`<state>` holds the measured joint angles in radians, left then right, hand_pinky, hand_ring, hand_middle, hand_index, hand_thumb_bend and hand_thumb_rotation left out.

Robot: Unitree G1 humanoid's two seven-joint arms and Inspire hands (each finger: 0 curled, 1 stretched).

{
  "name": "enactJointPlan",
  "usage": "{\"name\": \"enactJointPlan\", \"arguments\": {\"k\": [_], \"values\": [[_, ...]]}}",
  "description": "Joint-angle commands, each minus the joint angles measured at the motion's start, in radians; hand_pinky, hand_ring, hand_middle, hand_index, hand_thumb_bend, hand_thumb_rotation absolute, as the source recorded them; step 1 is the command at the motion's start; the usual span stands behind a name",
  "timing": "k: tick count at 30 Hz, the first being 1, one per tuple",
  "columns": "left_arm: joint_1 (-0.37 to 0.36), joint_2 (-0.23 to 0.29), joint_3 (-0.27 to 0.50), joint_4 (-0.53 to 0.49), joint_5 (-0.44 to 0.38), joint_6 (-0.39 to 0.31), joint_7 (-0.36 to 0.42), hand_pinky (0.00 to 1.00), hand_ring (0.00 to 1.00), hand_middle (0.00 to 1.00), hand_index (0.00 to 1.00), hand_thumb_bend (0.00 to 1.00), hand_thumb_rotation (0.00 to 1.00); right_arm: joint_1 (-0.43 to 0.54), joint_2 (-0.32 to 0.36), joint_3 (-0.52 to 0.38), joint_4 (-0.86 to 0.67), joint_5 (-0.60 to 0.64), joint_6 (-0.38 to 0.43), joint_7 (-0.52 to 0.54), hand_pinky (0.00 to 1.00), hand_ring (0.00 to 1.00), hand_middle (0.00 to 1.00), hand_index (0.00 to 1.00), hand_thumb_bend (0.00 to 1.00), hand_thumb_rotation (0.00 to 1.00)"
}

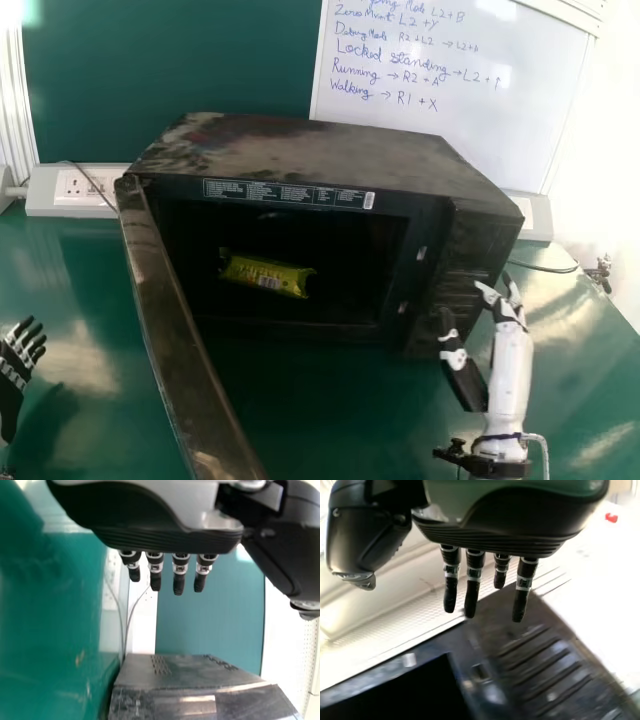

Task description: Put biscuit inside oven

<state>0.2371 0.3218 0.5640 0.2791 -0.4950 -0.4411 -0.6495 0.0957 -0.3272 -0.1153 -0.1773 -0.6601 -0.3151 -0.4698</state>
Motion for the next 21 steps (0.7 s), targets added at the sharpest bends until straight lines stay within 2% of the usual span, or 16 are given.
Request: {"name": "enactJointPlan", "arguments": {"k": [1,5,9,12,14,18,21], "values": [[0.017,-0.05,-0.032,0.022,-0.019,0.01,-0.008,0.46,0.6,0.67,0.71,0.63,0.09,0.007,0.011,-0.021,-0.012,0.012,0.035,0.013,0.68,0.75,0.79,0.77,0.77,0.89],[0.031,-0.066,-0.054,0.0,-0.014,0.024,-0.018,0.46,0.6,0.66,0.71,0.62,0.07,0.002,0.027,-0.041,-0.017,0.032,0.09,0.024,0.65,0.75,0.79,0.79,0.76,0.93],[0.05,-0.077,-0.079,-0.031,-0.005,0.036,-0.013,0.46,0.6,0.65,0.7,0.62,0.06,-0.004,0.039,-0.056,-0.021,0.044,0.134,0.027,0.67,0.75,0.79,0.79,0.73,0.95],[0.06,-0.086,-0.1,-0.043,-0.005,0.039,-0.028,0.47,0.59,0.65,0.7,0.61,0.06,-0.008,0.049,-0.063,-0.028,0.061,0.171,0.038,0.64,0.72,0.75,0.79,0.74,0.97],[0.065,-0.091,-0.114,-0.043,0.003,0.025,-0.039,0.46,0.59,0.64,0.7,0.63,0.08,-0.01,0.051,-0.066,-0.032,0.066,0.187,0.045,0.6,0.68,0.71,0.8,0.74,0.98],[0.067,-0.093,-0.135,-0.039,0.029,-0.001,-0.049,0.47,0.58,0.62,0.69,0.67,0.14,-0.009,0.049,-0.071,-0.041,0.067,0.221,0.061,0.6,0.68,0.71,0.81,0.74,1.0],[0.064,-0.089,-0.146,-0.034,0.048,-0.028,-0.054,0.48,0.58,0.62,0.69,0.67,0.16,-0.009,0.051,-0.073,-0.05,0.066,0.241,0.066,0.57,0.65,0.65,0.8,0.74,1.0]]}}
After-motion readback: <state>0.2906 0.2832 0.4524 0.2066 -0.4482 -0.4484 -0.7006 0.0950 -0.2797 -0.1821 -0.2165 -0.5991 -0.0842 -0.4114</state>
